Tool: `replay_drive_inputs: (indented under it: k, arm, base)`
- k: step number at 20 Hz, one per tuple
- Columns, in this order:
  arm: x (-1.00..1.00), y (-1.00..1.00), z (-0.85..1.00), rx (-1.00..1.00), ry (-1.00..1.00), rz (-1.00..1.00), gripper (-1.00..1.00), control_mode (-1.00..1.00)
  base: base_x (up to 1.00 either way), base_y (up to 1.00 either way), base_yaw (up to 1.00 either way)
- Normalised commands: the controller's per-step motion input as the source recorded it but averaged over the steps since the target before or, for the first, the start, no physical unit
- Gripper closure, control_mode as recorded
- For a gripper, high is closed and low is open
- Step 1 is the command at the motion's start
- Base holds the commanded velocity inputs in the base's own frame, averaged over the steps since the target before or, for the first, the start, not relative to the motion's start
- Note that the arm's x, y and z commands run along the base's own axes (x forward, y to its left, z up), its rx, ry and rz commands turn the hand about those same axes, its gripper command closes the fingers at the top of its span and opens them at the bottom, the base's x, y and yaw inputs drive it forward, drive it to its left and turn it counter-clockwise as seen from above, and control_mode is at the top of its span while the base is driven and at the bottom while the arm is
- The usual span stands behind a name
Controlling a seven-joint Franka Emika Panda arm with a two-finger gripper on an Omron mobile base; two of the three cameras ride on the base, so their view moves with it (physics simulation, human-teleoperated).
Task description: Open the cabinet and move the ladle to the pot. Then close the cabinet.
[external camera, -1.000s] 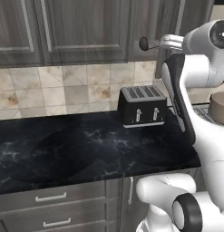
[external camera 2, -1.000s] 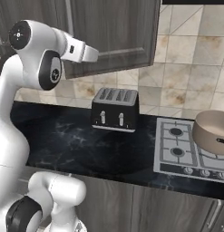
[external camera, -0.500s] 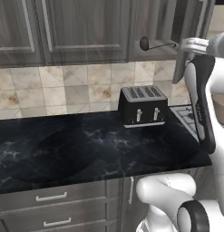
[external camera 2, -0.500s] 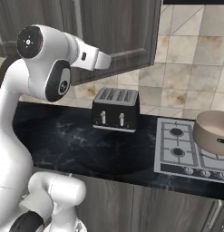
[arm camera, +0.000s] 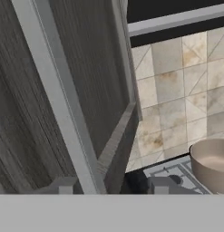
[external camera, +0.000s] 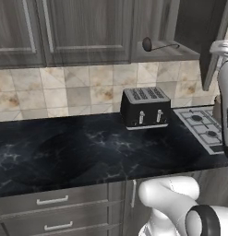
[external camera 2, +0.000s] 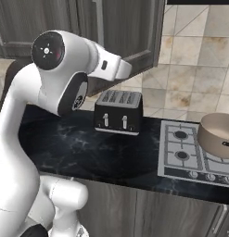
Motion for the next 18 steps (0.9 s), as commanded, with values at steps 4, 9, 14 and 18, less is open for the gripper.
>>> replay_drive_inputs:
  k: [4,9,14,18]
  arm:
    - [-1.0,0.26,0.09,0.01,0.0,0.0,-1.0,-1.0]
    - [-0.95,0.88,0.04,-0.01,0.0,-0.01,-1.0,-1.0]
    - [-0.27,1.0,0.0,-0.06,0.09,-0.02,-1.0,-1.0]
    - [0.26,0.71,0.0,-0.01,0.11,-0.03,-1.0,-1.0]
  base:
    - [0.0,0.0,0.0]
    - [0.0,0.0,0.0]
    - [0.0,0.0,0.0]
    - [0.0,0.0,0.0]
